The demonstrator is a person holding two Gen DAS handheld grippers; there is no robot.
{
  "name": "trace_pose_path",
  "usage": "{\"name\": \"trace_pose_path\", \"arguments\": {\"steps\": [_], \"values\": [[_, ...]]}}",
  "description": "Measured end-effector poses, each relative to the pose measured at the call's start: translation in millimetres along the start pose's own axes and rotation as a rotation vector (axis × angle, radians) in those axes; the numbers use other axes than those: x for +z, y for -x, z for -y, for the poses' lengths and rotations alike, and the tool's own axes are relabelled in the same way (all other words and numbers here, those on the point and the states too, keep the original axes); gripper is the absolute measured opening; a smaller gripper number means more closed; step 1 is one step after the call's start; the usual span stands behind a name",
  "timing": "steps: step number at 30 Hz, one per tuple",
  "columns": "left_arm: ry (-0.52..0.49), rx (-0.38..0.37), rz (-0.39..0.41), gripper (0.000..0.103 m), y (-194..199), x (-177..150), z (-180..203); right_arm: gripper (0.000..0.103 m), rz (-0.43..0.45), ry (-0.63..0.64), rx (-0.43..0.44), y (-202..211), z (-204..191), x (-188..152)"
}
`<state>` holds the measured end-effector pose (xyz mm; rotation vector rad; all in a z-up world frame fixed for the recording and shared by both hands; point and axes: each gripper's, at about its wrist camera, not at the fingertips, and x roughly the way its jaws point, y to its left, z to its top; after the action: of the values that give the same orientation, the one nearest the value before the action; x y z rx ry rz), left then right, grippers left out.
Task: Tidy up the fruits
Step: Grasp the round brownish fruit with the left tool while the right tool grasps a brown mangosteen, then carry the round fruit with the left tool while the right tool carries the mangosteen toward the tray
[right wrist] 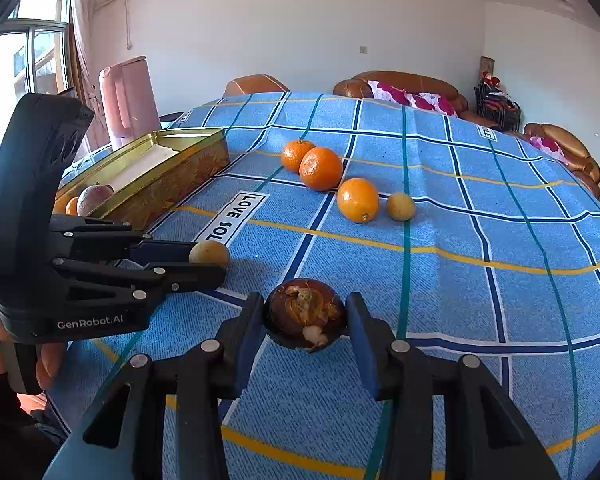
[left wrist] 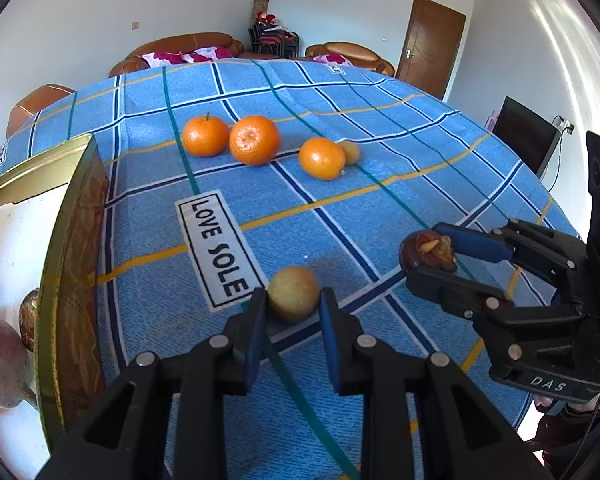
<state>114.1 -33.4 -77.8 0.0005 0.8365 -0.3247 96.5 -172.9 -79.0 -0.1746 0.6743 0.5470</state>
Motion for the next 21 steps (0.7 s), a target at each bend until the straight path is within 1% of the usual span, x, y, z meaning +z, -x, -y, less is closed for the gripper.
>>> {"name": "trace_pose_path", "arguments": {"steps": [5,16,21], "values": [[0.006,-0.016,0.044,0.028,8,0,-2,0.044,0.017,0.004,-0.001,2,-1,0],[-0.024,0.042,0.14,0.028,25,-3,5,0.044,0.084,0.023,-0.007,13,-3,-3],[-0.026,0.037,0.169,0.028,30,-4,5,0.044,0.123,0.032,-0.012,18,-5,-5]]}}
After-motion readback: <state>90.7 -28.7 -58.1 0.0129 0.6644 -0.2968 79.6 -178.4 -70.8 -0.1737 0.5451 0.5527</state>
